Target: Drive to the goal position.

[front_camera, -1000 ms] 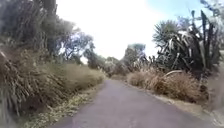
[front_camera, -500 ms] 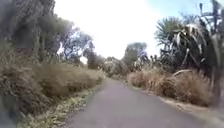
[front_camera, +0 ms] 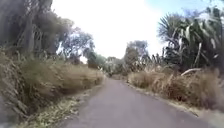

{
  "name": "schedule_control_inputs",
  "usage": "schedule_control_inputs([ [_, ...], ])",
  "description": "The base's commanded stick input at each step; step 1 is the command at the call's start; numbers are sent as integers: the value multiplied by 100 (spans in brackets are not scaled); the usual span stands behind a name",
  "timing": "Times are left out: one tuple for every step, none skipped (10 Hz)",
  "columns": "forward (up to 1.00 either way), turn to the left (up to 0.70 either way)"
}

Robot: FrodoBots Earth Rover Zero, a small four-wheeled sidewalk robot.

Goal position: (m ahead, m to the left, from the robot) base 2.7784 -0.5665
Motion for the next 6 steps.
schedule_control_inputs([
  [85,0],
  [85,0],
  [85,0],
  [85,0],
  [85,0],
  [85,0],
])
